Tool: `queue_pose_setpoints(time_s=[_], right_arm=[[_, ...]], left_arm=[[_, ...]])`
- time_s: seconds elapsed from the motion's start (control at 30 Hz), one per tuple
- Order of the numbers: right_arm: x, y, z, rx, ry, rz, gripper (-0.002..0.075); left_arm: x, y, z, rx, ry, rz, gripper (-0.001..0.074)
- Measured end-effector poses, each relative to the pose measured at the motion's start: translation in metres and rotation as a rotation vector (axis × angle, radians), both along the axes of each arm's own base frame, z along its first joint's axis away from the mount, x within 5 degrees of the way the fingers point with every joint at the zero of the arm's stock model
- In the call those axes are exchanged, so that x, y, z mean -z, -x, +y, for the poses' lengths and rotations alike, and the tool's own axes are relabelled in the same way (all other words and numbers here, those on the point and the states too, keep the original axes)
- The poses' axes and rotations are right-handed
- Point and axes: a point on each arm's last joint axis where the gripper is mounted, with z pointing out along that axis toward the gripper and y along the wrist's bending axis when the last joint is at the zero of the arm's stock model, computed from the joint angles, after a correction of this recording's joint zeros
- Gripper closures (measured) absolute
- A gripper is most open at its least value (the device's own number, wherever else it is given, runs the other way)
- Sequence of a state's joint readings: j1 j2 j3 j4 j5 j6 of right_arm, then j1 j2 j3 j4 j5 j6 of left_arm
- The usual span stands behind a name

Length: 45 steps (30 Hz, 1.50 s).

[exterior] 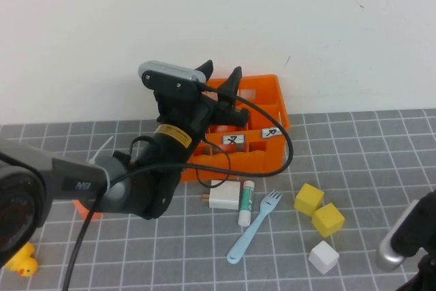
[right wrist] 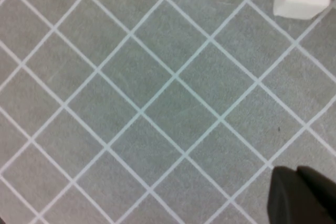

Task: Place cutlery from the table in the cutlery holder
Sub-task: Place the fork on the box, then pick up the fork

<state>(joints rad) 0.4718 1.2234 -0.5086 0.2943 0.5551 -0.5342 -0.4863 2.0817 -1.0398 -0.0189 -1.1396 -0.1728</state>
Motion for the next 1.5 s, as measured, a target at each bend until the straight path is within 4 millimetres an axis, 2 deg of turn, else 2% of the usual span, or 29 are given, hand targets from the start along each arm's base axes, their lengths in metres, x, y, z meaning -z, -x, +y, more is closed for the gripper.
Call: queue_pose_setpoints(time_s=[0.1, 0.13, 0.27, 0.33, 0.43, 0.53, 0.67, 0.8, 0.87, 0.97, 1.13, 1.3, 1.37, 1.43, 1.5], right_arm=[[0.0, 0.001, 0.0, -0.059, 0.007, -0.005, 0.0729], [0.0, 0.002, 0.001, -0.088, 0.011, -0.003, 0.0729], [0.0, 0.008, 0.003, -0.251, 0.012, 0.008, 0.0729], [0.0, 0.01, 0.005, -0.331, 0.002, -0.003, 0.0729], [-0.001, 0.012, 0.007, -0.472, -0.002, -0.043, 0.0729], [-0.008, 0.007, 0.01, -0.612, 0.009, -0.116, 0.0729], [-0.027, -0.011, 0.02, -0.68, 0.007, -0.194, 0.0729], [-0.047, -0.036, 0.038, -0.725, -0.02, -0.177, 0.0729], [-0.049, -0.047, 0.049, -0.762, -0.027, -0.143, 0.0729], [-0.048, -0.064, 0.073, -0.853, -0.003, -0.104, 0.0729], [-0.027, -0.087, 0.114, -1.13, 0.219, -0.086, 0.0729], [-0.004, -0.095, 0.154, -1.325, 0.31, -0.15, 0.0729], [0.002, -0.098, 0.169, -1.377, 0.317, -0.2, 0.0724], [0.012, -0.1, 0.182, -1.421, 0.319, -0.232, 0.0693], [0.021, -0.103, 0.191, -1.455, 0.324, -0.264, 0.0622]], left_arm=[[-0.008, 0.0, 0.002, 0.001, -0.058, -0.051, 0.0375], [-0.014, 0.002, 0.002, 0.001, -0.081, -0.074, 0.0426], [-0.057, 0.017, 0.008, 0.004, -0.149, -0.168, 0.0638], [-0.082, 0.027, 0.013, 0.001, -0.187, -0.184, 0.0694], [-0.117, 0.048, 0.024, 0.004, -0.277, -0.096, 0.0722], [-0.139, 0.072, 0.039, 0.012, -0.389, 0.079, 0.073], [-0.157, 0.111, 0.061, 0.019, -0.452, 0.287, 0.0733], [-0.171, 0.159, 0.085, 0.013, -0.355, 0.305, 0.0734], [-0.174, 0.186, 0.099, 0.011, -0.3, 0.302, 0.0734], [-0.168, 0.219, 0.116, 0.014, -0.248, 0.353, 0.0734], [-0.143, 0.265, 0.14, 0.013, -0.324, 0.488, 0.0734], [-0.124, 0.285, 0.163, -0.11, -0.391, 0.633, 0.0734], [-0.118, 0.291, 0.176, -0.224, -0.389, 0.714, 0.0734], [-0.111, 0.297, 0.189, -0.348, -0.388, 0.786, 0.0734], [-0.107, 0.303, 0.201, -0.452, -0.411, 0.81, 0.0734]])
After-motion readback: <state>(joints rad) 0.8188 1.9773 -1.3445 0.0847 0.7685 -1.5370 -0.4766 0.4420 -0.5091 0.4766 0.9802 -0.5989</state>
